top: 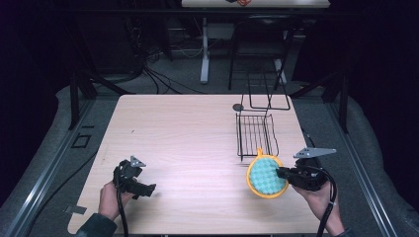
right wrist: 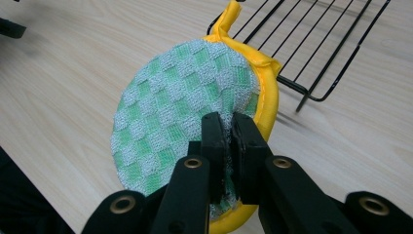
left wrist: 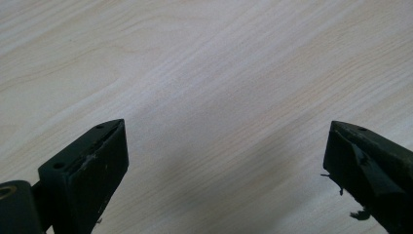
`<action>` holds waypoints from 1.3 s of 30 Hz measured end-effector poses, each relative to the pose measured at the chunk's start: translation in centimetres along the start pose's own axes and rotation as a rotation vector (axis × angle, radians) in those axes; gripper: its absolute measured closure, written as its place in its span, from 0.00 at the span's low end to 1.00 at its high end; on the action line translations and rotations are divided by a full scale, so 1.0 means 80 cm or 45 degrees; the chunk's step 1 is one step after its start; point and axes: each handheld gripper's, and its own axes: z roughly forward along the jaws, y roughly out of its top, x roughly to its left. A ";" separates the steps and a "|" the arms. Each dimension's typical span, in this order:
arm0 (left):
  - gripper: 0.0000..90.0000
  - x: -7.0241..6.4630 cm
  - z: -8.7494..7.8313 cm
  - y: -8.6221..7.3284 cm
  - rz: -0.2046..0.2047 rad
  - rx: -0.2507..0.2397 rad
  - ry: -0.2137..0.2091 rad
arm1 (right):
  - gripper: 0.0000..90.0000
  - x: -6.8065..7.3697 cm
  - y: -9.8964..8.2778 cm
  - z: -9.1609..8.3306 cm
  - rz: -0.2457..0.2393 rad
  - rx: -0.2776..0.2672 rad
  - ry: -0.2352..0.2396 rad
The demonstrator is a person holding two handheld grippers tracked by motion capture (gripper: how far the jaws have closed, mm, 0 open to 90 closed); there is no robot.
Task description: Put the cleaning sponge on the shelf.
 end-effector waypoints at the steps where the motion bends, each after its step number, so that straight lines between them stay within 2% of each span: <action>1: 0.03 0.000 0.000 0.000 -0.002 -0.002 0.000 | 0.95 -0.001 0.001 0.000 0.007 0.006 -0.003; 5: 0.04 0.001 0.000 0.000 -0.014 -0.008 -0.023 | 0.95 -0.004 0.005 -0.001 0.000 -0.003 -0.020; 18: 0.04 -0.001 0.001 0.000 0.011 -0.005 -0.015 | 0.95 -0.016 0.022 0.000 -0.008 -0.032 -0.055; 24: 0.04 0.001 0.001 0.000 -0.001 -0.008 -0.013 | 0.95 -0.019 0.029 0.002 -0.013 -0.046 -0.068; 39: 0.05 0.002 0.002 -0.001 -0.020 -0.006 -0.011 | 0.95 -0.040 0.052 0.012 0.022 -0.080 -0.106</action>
